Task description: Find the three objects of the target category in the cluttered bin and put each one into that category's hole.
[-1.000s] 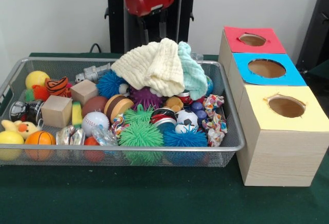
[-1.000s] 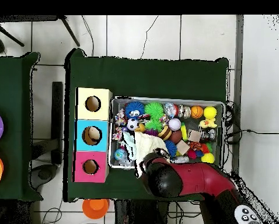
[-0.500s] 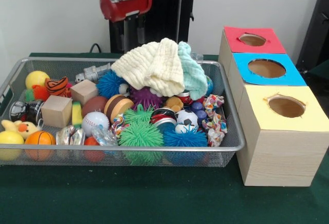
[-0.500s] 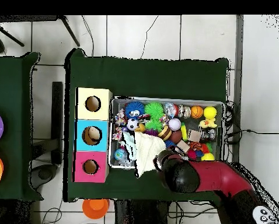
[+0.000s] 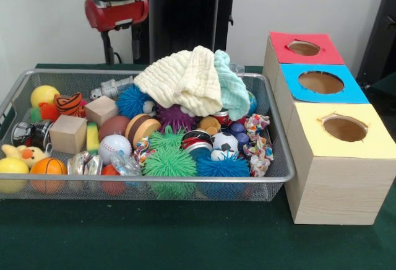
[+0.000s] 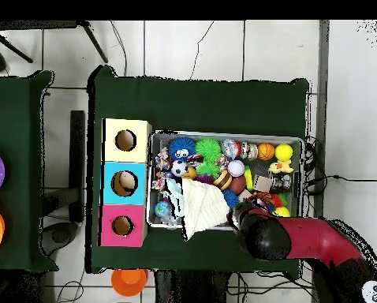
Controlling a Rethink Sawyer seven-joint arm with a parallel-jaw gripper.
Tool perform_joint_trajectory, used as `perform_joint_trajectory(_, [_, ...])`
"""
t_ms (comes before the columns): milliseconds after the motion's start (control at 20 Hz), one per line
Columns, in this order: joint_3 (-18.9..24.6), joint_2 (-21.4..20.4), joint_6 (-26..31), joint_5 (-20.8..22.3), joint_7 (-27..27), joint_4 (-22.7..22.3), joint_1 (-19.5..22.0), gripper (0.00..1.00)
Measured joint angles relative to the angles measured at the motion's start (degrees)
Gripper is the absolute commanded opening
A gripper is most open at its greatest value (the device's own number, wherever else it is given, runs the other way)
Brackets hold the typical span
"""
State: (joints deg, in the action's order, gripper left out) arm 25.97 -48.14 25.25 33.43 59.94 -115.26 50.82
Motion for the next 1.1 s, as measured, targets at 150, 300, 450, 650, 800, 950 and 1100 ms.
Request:
perform_joint_trajectory(150, [0.0, 1.3, 0.3, 1.8, 0.0, 1.6, 0.2, 1.0])
perform_joint_trajectory(300, [0.0, 2.9, 0.8, 3.2, 0.0, 3.3, 0.2, 1.0])
perform_joint_trajectory(450, [0.1, 4.9, 1.6, 4.5, 0.0, 5.2, 0.5, 1.0])
perform_joint_trajectory(650, [0.7, 7.0, 2.6, 5.5, 0.0, 7.3, 2.0, 1.0])
perform_joint_trajectory(800, [1.3, 8.6, 3.9, 6.2, 0.0, 9.3, 3.9, 1.0])
perform_joint_trajectory(950, [1.3, 9.5, 5.1, 7.1, 0.0, 11.1, 4.7, 1.0])
perform_joint_trajectory(1100, [1.3, 10.1, 6.4, 7.8, 0.0, 12.6, 5.2, 1.0])
